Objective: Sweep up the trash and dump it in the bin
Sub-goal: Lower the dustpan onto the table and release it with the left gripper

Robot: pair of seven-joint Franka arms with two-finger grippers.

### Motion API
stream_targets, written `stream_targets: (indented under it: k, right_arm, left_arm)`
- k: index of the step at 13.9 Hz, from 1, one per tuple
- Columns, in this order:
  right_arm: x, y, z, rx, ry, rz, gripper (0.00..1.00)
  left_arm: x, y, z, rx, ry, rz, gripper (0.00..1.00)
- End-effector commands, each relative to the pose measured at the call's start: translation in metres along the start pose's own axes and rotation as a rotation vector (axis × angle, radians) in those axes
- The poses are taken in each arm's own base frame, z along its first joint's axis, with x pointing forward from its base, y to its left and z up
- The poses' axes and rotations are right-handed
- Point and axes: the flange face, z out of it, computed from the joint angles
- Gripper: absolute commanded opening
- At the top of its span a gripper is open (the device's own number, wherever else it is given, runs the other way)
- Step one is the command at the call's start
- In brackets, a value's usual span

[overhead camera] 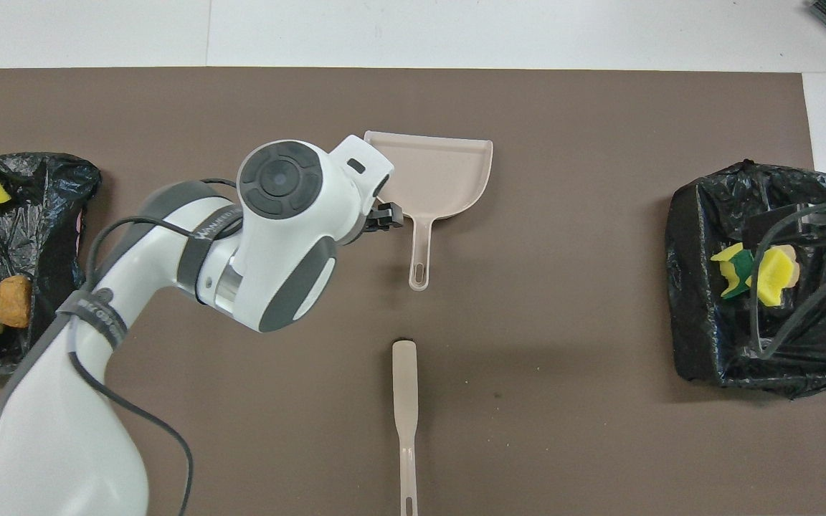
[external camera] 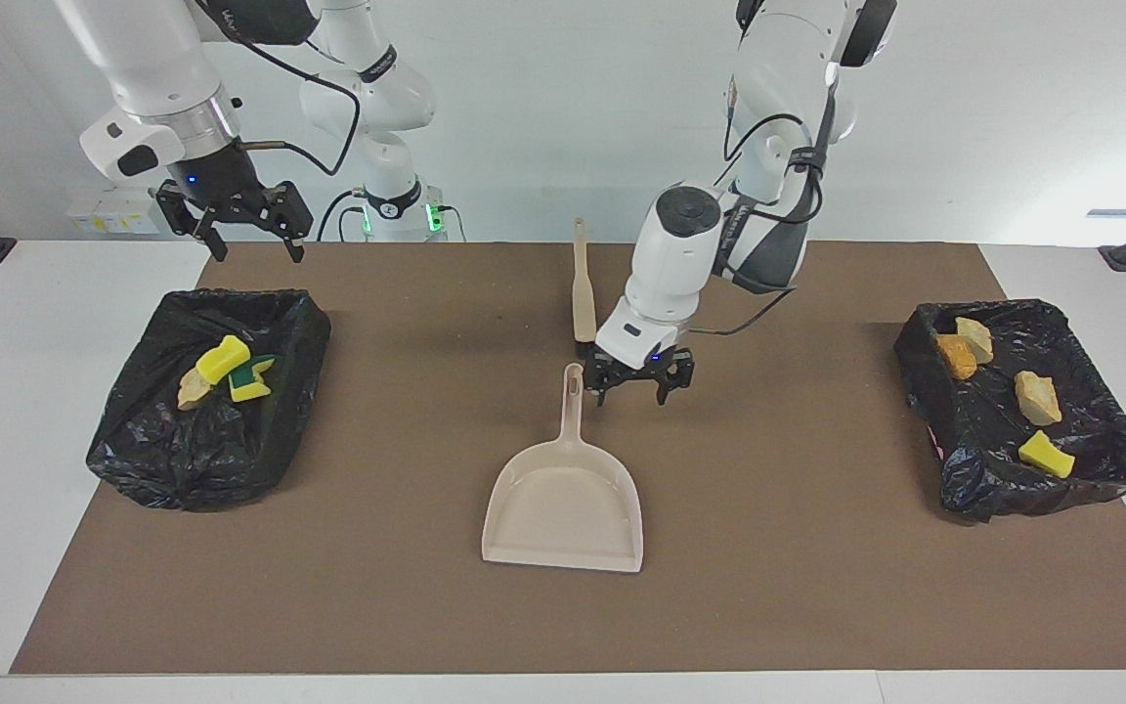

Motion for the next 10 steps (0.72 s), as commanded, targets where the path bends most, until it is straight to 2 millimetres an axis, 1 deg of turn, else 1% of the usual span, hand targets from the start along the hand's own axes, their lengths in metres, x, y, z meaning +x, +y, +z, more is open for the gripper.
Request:
stream_targets:
  k: [1, 2, 4, 6, 7, 10]
  right_arm:
    - [-0.003, 0.001, 0.000, 0.013, -0.012, -0.023, 1.00]
    - [-0.003, 0.001, 0.000, 0.013, -0.011, -0.023, 1.00]
    - [-0.003, 0.001, 0.000, 0.013, -0.012, -0.023, 1.00]
    - [-0.003, 0.001, 0.000, 0.013, -0.011, -0.023, 1.00]
    - [-0.003, 0.001, 0.000, 0.013, -0.012, -0.023, 1.00]
    - [-0.003, 0.002, 0.000, 0.013, -0.012, -0.021, 1.00]
  left_arm:
    - [0.006, -0.041, -0.021, 0.038, -0.037, -0.005, 1.00]
    - [0.009, -0.057, -0.027, 0.056, -0.064, 0.032, 1.00]
    - [0.015, -0.101, -0.046, 0.089, -0.123, 0.091, 1.00]
    - [0.022, -0.149, -0.074, 0.100, -0.142, 0.114, 1.00]
    - [0.022, -0.171, -0.087, 0.106, -0.162, 0.113, 1.00]
    - [0.029, -0.232, -0.115, 0.105, -0.162, 0.116, 1.00]
